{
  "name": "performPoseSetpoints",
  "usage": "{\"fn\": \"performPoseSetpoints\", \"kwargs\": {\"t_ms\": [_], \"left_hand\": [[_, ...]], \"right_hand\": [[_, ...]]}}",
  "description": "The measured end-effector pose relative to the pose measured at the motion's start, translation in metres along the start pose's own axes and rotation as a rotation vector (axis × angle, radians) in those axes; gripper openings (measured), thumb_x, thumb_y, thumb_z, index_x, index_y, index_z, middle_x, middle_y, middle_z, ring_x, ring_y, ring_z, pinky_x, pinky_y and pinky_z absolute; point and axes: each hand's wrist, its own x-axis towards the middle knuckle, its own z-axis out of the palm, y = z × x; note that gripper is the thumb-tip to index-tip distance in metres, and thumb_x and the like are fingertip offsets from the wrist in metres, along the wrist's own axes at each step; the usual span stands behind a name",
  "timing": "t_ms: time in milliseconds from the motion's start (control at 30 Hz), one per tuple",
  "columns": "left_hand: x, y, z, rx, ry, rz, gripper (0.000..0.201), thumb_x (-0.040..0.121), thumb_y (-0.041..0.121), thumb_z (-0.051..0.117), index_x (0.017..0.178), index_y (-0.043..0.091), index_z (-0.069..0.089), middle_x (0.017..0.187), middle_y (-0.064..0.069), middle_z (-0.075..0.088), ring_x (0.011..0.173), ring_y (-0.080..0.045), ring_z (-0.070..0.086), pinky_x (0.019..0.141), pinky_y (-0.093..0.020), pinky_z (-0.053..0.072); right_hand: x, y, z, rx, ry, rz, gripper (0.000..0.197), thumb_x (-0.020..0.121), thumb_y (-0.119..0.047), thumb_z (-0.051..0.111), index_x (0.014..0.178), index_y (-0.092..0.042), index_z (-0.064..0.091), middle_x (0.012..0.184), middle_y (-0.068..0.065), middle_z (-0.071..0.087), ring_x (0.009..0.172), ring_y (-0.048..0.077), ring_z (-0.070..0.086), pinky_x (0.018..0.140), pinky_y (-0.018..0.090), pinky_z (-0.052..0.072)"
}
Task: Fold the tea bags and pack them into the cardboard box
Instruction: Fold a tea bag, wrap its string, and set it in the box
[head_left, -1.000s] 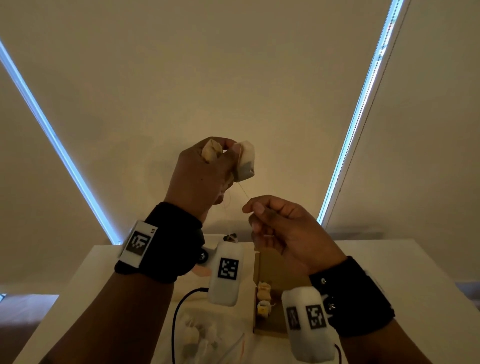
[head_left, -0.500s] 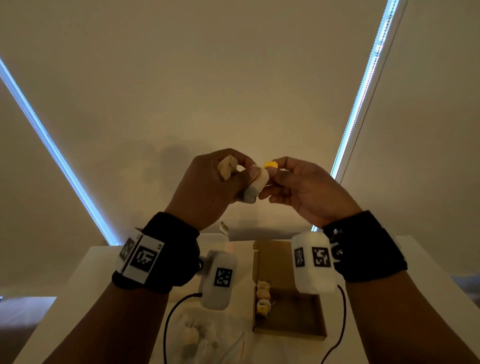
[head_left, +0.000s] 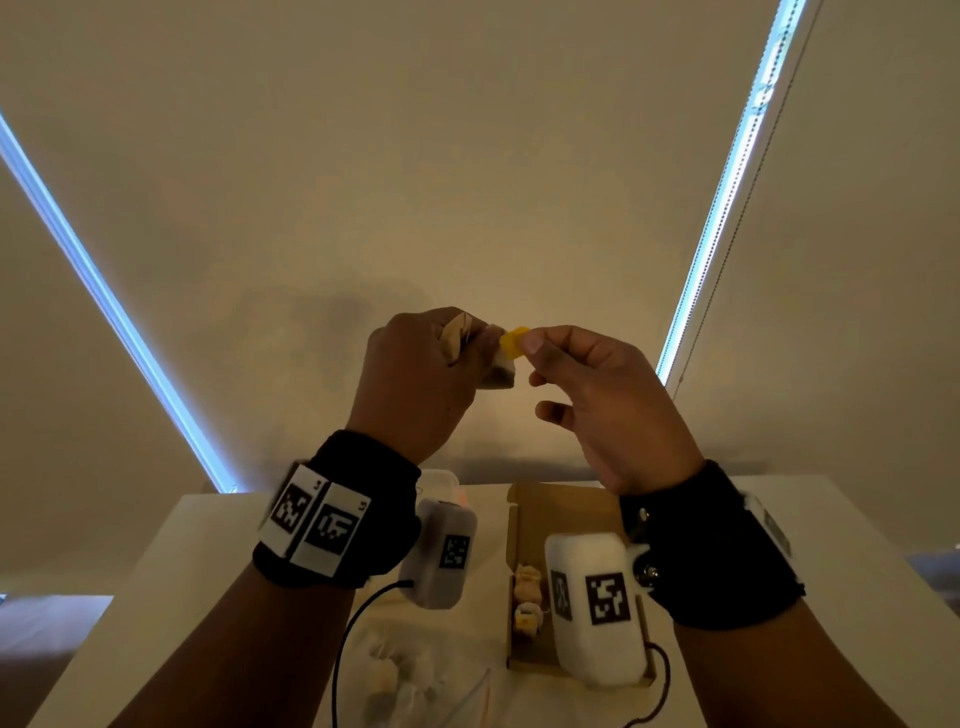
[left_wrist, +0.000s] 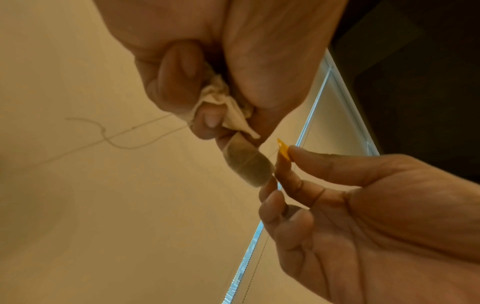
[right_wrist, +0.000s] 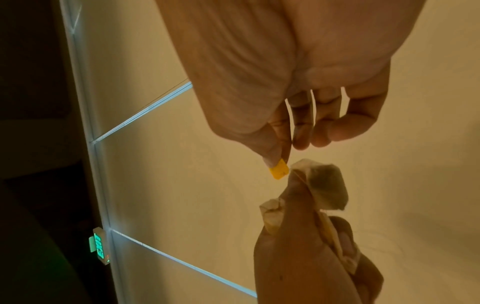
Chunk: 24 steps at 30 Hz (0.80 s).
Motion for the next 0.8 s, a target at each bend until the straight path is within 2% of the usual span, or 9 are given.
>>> {"fn": "performPoseSetpoints", "kwargs": {"t_ms": [33,100,233,300,433,500,600,733,800], "left_hand": [[-0.0002,0.0016,0.0011,-0.007,0.008,0.005,0.021,0.099,0.029,0.066,0.084,0.018,0.076,0.063,0.023,0.07,0.06,0.006,0.066,0.059,-0.006,0.045],[-0.0001,0.0032,0.0035,-0.023,0.023,0.006,0.02,0.097,0.028,0.069,0.084,0.017,0.077,0.057,0.031,0.064,0.058,0.007,0.064,0.056,-0.004,0.042],[0.001,0.0025,0.0049,-0.127,0.032,-0.076,0.014,0.095,0.028,0.07,0.085,0.023,0.079,0.06,0.011,0.069,0.054,-0.005,0.062,0.053,-0.017,0.049],[0.0009,0.0033,0.0041,-0.181,0.014,-0.13,0.016,0.096,0.023,0.069,0.084,0.022,0.078,0.054,0.006,0.063,0.048,-0.003,0.055,0.049,-0.014,0.044],[-0.0004,0.0078,0.002,-0.241,-0.03,-0.173,0.021,0.098,0.025,0.067,0.086,0.013,0.078,0.044,0.013,0.05,0.039,-0.002,0.046,0.044,-0.011,0.036],[-0.0023,0.01,0.0016,-0.273,-0.051,-0.159,0.016,0.097,0.024,0.069,0.092,0.015,0.08,0.046,0.016,0.053,0.041,-0.002,0.048,0.045,-0.01,0.037],[-0.0034,0.0099,0.002,-0.27,-0.035,-0.132,0.011,0.095,0.021,0.071,0.095,0.019,0.081,0.053,0.015,0.062,0.048,-0.002,0.054,0.05,-0.011,0.041],[-0.0039,0.009,0.0027,-0.232,0.018,-0.111,0.016,0.096,0.021,0.07,0.085,0.029,0.079,0.055,0.018,0.064,0.05,-0.001,0.054,0.054,-0.015,0.046],[-0.0046,0.0107,0.0027,-0.237,0.034,-0.116,0.018,0.097,0.02,0.069,0.083,0.026,0.079,0.054,0.02,0.064,0.05,-0.001,0.053,0.054,-0.015,0.045]], "right_hand": [[-0.0016,0.0008,0.0015,0.027,0.009,0.017,0.012,0.091,-0.036,0.068,0.086,-0.033,0.078,0.085,-0.012,0.071,0.087,0.014,0.062,0.071,0.028,0.054],[-0.0037,0.0014,0.0031,0.069,0.026,0.033,0.012,0.091,-0.033,0.069,0.084,-0.032,0.078,0.081,-0.01,0.07,0.084,0.014,0.061,0.069,0.027,0.054],[-0.0051,0.001,0.0022,0.071,0.058,-0.009,0.011,0.093,-0.028,0.069,0.099,-0.023,0.077,0.08,-0.006,0.071,0.075,0.01,0.06,0.067,0.025,0.054],[-0.0047,0.0008,0.0005,0.056,0.096,-0.048,0.01,0.093,-0.024,0.07,0.101,-0.021,0.076,0.08,-0.003,0.072,0.072,0.01,0.062,0.067,0.025,0.054],[-0.0045,0.0001,-0.0015,0.011,0.148,-0.092,0.009,0.091,-0.027,0.072,0.099,-0.024,0.076,0.079,-0.002,0.074,0.071,0.013,0.063,0.067,0.029,0.056],[-0.0055,-0.0005,-0.0002,-0.026,0.156,-0.104,0.011,0.092,-0.031,0.071,0.099,-0.026,0.078,0.077,-0.001,0.072,0.067,0.011,0.059,0.066,0.033,0.055],[-0.0073,-0.0018,0.0016,-0.064,0.182,-0.103,0.017,0.097,-0.033,0.064,0.091,-0.031,0.08,0.068,-0.005,0.068,0.057,0.004,0.054,0.069,0.045,0.056],[-0.0087,-0.0035,0.0016,-0.019,0.193,-0.065,0.032,0.103,-0.032,0.054,0.086,-0.035,0.082,0.062,-0.011,0.057,0.059,0.005,0.048,0.067,0.034,0.05],[-0.0098,-0.0046,0.002,-0.008,0.187,-0.063,0.038,0.104,-0.033,0.051,0.081,-0.039,0.081,0.06,-0.012,0.055,0.06,0.009,0.046,0.066,0.034,0.048]]}}
